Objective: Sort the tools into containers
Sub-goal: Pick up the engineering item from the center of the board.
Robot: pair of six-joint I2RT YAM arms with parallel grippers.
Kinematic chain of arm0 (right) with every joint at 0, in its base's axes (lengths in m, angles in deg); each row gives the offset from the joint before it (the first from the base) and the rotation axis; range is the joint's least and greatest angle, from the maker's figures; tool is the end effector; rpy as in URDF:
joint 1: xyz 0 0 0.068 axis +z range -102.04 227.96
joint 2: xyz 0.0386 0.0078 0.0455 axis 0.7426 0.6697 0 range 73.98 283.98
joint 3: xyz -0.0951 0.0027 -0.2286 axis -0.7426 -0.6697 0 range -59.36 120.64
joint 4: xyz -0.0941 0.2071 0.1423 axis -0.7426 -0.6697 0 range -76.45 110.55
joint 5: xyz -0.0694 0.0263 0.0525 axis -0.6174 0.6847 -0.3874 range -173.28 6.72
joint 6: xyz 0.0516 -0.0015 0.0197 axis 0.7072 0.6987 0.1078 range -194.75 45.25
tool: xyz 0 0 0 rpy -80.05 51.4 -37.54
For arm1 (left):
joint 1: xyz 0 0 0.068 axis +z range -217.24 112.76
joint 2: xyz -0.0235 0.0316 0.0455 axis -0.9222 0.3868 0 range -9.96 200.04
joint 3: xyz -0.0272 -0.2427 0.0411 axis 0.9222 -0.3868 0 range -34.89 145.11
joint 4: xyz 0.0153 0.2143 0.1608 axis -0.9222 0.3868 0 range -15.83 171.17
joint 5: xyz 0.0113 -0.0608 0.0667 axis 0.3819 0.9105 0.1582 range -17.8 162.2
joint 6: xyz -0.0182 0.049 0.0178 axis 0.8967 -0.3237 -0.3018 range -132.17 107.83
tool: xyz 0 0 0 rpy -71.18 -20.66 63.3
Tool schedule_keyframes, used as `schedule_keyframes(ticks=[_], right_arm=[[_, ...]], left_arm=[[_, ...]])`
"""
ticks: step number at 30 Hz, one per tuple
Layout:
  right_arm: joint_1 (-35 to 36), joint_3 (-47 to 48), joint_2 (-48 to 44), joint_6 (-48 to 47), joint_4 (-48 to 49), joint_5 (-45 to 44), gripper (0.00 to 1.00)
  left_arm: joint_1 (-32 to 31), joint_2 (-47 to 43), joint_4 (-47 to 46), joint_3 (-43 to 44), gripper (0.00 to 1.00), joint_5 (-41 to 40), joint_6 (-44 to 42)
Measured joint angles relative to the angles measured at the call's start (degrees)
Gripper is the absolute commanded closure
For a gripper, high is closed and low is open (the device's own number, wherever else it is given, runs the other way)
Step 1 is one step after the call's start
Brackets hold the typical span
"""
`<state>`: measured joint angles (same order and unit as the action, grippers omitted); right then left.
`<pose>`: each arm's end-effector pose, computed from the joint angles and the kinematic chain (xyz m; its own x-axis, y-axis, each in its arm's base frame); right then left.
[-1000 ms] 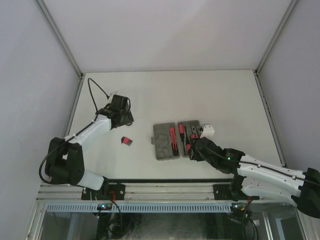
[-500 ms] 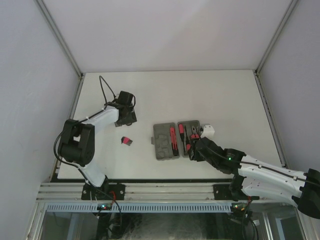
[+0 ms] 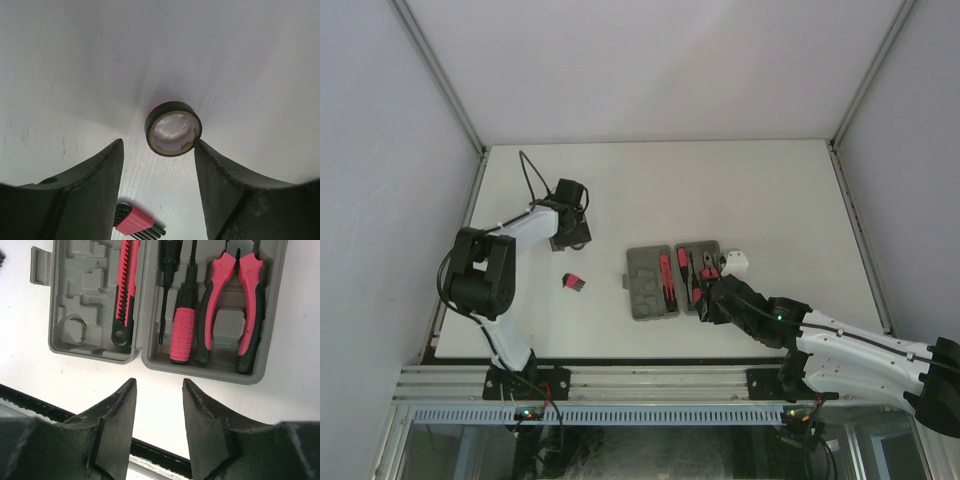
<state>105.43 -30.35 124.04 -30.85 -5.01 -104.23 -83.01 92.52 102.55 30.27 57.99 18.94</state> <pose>0.1185 0.1609 0.1820 -0.7360 0.0503 -0.6751 -0.2013 0.9358 0.2892 0.3431 -0.0874 0.1399 -0.8368 -0.2842 -0.4680 -0.3109 0.9502 -0.0211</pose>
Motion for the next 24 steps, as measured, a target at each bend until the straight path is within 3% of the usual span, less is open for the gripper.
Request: schedule_keyframes(ticks=[24], right_arm=[[0.04,-0.17,1.16,-0.02,-0.17,0.28,0.59]], left_arm=[[0.00,0.68,-2.19,0.96,0.36,2.71,-1.03]])
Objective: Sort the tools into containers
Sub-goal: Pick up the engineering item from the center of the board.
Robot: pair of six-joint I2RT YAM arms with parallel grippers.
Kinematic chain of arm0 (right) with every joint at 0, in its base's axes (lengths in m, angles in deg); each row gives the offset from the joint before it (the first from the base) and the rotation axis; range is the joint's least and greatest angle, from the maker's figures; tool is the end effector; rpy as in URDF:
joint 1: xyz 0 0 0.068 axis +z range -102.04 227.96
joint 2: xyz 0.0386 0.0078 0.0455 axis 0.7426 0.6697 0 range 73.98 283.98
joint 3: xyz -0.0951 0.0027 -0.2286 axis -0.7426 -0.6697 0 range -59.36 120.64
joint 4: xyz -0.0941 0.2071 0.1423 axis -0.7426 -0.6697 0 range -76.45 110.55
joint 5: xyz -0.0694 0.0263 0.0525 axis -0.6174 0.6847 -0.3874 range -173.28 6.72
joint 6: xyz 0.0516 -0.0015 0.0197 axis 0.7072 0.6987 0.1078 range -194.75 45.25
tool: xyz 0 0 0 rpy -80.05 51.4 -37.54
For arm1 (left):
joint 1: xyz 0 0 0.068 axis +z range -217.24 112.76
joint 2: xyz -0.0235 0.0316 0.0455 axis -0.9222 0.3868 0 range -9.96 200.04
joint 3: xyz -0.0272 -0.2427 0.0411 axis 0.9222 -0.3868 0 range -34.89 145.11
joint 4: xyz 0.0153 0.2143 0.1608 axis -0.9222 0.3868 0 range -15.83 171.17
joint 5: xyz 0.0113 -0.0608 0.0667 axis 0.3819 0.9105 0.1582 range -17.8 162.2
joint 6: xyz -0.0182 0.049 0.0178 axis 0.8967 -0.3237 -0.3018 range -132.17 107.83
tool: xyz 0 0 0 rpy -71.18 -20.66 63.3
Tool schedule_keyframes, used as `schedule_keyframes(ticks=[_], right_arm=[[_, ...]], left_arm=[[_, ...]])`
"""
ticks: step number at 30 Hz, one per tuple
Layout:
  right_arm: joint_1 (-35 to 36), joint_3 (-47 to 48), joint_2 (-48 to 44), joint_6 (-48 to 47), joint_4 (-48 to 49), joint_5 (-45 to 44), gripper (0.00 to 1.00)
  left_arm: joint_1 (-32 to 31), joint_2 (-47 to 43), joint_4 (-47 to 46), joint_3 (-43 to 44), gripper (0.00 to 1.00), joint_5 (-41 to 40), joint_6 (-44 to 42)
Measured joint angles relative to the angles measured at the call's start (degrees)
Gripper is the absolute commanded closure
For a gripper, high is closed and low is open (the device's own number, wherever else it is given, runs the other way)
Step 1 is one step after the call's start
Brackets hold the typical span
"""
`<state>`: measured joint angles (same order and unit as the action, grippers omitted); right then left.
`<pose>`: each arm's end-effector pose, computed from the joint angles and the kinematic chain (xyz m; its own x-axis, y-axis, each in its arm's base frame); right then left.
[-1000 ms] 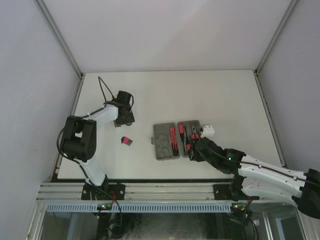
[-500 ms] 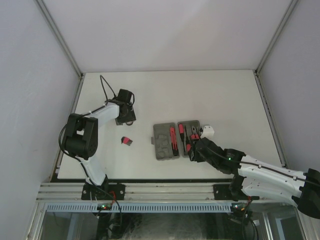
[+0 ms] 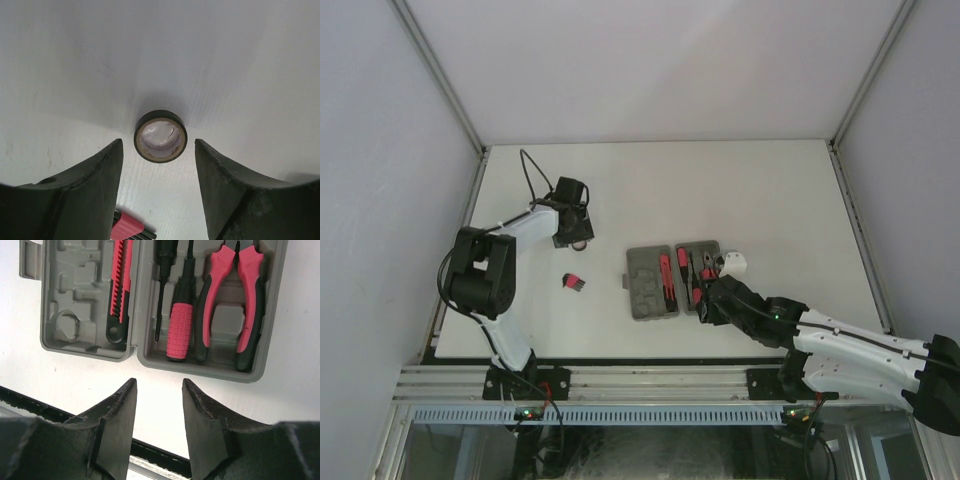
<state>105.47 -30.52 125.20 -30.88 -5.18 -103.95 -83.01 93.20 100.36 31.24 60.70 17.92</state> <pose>0.1187 0.1617 0.1772 -0.7475 0.0334 -0.6634 -0.2007 0.9407 0.2734 0.3501 -0.0912 0.1422 -0.8335 -0.2752 -0.4792 -0.2751 0.9587 -0.0719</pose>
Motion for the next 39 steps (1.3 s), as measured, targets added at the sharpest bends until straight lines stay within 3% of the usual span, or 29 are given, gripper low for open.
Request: schedule_keyframes(ticks=[20,39], right_arm=[[0.26,0.00,0.57,-0.09,0.02,0.31,0.59],[0.63,-0.07,-1.86,0.11,-0.02,-0.46,0.60]], left_arm=[[0.00,3.45,0.20,2.67,0.42,-0.33,-0.31],[0.00,3.74,1.03,3.10,0.54,-0.33,-0.28]])
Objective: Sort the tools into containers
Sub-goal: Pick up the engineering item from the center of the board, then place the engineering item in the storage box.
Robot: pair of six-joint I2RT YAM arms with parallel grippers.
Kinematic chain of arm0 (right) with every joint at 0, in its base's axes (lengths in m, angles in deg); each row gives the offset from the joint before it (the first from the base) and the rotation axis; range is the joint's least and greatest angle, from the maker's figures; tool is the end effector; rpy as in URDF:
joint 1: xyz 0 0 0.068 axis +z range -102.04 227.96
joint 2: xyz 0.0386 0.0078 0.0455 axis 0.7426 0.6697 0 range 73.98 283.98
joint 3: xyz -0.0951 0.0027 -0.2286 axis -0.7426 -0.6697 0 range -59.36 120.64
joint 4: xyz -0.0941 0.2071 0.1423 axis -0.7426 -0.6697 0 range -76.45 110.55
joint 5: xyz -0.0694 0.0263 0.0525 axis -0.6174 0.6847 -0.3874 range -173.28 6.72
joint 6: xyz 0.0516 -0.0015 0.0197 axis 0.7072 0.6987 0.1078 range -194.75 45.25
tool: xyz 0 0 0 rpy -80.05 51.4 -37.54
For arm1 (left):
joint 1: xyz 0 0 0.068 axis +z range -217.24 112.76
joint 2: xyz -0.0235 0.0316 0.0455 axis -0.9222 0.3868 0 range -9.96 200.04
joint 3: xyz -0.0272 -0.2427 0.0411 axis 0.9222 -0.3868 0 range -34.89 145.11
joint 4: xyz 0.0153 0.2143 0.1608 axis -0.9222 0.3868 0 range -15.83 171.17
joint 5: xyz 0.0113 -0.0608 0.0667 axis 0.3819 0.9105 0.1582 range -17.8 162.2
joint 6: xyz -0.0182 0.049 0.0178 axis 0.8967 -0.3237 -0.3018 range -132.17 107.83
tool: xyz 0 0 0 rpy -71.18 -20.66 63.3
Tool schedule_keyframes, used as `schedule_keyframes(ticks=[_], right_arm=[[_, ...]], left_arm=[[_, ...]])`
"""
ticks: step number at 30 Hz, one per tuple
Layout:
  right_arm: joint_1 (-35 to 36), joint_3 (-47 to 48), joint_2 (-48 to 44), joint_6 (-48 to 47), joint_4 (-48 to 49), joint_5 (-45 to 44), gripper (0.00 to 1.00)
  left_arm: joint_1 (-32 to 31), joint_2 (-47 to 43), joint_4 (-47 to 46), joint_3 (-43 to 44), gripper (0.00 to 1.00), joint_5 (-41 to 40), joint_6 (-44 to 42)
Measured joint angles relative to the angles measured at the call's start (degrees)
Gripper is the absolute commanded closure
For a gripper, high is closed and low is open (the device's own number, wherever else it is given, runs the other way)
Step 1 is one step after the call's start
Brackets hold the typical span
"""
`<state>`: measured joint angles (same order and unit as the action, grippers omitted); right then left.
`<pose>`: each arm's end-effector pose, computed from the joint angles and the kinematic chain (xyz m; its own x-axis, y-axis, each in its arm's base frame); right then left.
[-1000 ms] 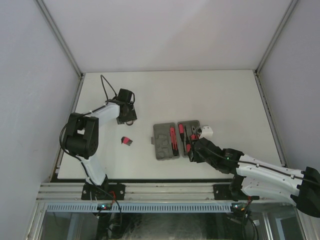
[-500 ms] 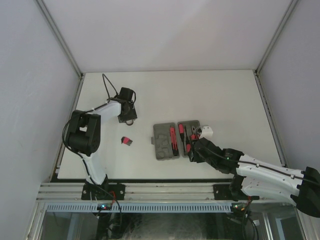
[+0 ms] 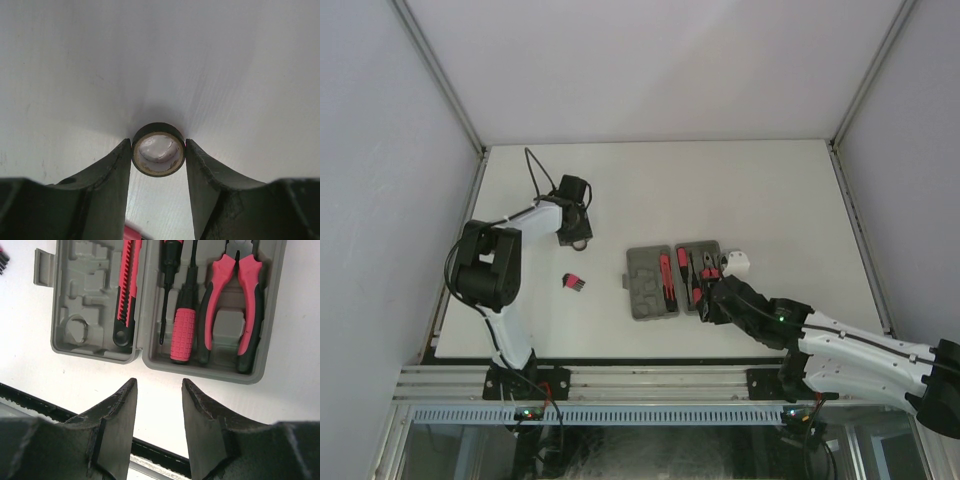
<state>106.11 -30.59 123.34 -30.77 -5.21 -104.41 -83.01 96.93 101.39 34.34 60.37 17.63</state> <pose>0.1158 0.1608 0.1826 -0.7338 0.0463 -0.6778 -0.2106 0.9330 0.2917 0.3607 -0.0939 0.1342 -0.8466 -0.2664 -0.4607 -0.2749 0.9602 -0.0499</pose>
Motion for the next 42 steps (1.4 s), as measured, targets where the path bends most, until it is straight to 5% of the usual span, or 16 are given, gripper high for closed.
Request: schedule_keyframes(ticks=[14,29,42], right_arm=[[0.00,0.00,-1.38,0.98,-0.22,-1.29,0.60],[0.07,0.00,-3.08,3.61,-0.26,-2.82,0.60],[0.07,0.00,-5.64,5.33,-0.39,-4.94,0.60]], left_arm=[[-2.95,-6.93,0.04,-4.26,0.55,0.00,0.17],[-20.79,-20.02,3.43,-8.13,0.55,-0.61,1.22],[-35.91,-21.03,5.84,-7.98,0.54,-0.46,2.69]])
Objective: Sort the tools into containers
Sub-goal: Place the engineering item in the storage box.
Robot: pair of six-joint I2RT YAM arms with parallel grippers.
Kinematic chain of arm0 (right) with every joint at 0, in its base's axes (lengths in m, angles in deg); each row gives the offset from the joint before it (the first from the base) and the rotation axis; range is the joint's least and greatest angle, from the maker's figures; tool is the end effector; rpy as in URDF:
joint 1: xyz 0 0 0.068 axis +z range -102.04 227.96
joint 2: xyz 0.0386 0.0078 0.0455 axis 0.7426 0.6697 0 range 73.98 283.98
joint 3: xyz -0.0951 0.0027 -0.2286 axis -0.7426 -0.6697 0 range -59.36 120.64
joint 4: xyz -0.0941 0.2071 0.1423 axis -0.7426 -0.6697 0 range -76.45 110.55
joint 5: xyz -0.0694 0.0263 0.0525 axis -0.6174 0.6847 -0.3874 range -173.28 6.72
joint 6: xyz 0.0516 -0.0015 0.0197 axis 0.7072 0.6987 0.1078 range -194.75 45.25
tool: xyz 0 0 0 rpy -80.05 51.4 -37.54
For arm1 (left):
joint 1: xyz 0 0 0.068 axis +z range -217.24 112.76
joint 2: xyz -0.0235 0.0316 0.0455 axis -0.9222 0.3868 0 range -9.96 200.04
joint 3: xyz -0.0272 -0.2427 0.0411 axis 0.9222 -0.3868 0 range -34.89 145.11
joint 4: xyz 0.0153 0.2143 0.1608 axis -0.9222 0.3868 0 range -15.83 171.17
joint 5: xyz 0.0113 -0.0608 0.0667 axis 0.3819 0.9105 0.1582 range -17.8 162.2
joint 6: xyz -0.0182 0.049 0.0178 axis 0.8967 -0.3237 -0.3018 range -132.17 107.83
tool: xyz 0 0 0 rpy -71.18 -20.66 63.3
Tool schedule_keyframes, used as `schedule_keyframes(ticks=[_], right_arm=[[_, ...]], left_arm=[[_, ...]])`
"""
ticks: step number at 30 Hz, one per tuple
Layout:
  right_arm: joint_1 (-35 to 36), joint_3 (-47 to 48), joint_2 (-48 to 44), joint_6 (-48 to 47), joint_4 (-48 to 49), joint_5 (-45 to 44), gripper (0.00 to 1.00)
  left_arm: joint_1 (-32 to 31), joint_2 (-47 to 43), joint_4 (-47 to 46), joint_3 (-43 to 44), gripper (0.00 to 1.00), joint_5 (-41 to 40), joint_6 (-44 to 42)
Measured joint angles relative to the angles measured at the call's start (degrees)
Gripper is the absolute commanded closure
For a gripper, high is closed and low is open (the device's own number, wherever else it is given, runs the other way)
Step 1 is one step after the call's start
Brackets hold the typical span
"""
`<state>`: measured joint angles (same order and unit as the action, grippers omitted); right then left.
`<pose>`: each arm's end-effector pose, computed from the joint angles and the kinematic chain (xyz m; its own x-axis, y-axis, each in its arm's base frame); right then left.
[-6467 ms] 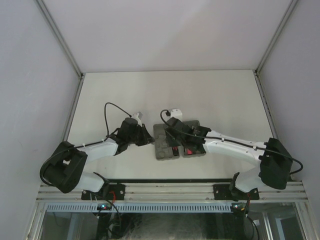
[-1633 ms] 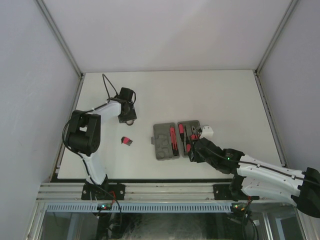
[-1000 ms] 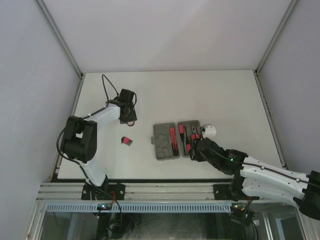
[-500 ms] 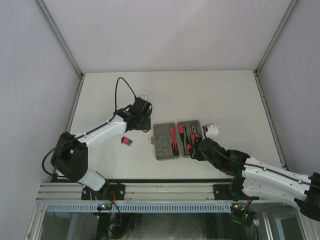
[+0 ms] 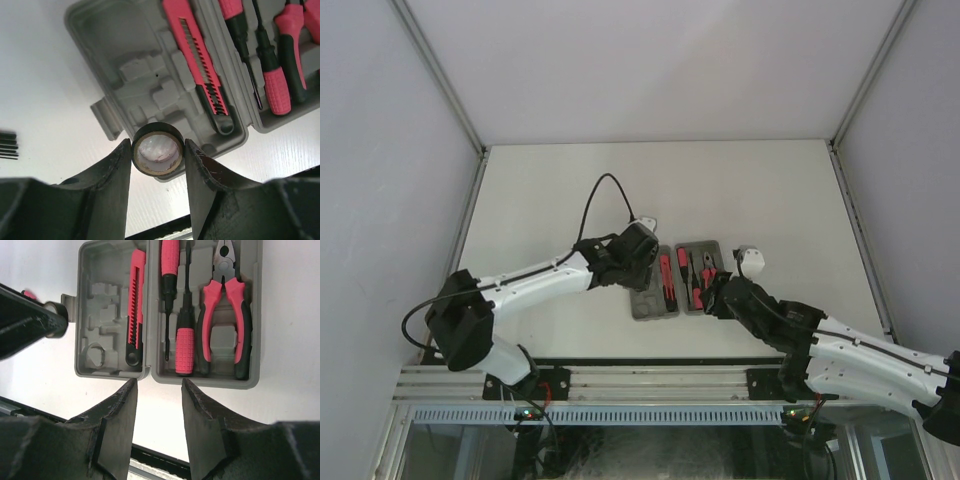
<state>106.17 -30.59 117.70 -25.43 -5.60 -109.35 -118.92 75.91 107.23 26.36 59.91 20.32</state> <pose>0.1134 0.1517 0.2000 -0.6725 0.2081 -0.7102 -0.1215 0.9156 0.3833 0.2025 -0.2434 0.2066 -0.8158 0.1858 -0.5477 0.3056 0.9425 -0.1355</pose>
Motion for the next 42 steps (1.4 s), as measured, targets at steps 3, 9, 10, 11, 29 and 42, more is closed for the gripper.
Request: schedule_keyframes(ticks=[3,9,10,11,29,42], right_arm=[[0.00,0.00,-0.48,0.26,-0.39,-0.46,0.60],[0.04,0.00,-0.55,1.01,-1.66,-0.79,0.60],[0.04,0.00,-0.55,1.03,-1.70,-0.85,0.60],[0.04,0.00,-0.55,1.05,-1.70,-0.87,0.60],[0.44,0.00,0.87,1.14,-1.64,-0.85,0.60],[0.81,0.00,1.73,1.51,-1.51,-0.76,0.60]], left_arm=[[-1.51,1.16,-0.22,0.00,0.55,0.04,0.46],[-3.10,4.04,-0.61,0.00,0.55,0.11,1.25],[-3.39,4.26,-0.70,0.00,0.55,0.11,1.40],[-3.65,4.42,-0.81,0.00,0.55,0.11,1.42],[-6.01,6.78,-2.23,-2.08,0.56,-0.07,1.64],[-6.97,6.88,-2.49,-4.33,0.56,-1.01,2.14]])
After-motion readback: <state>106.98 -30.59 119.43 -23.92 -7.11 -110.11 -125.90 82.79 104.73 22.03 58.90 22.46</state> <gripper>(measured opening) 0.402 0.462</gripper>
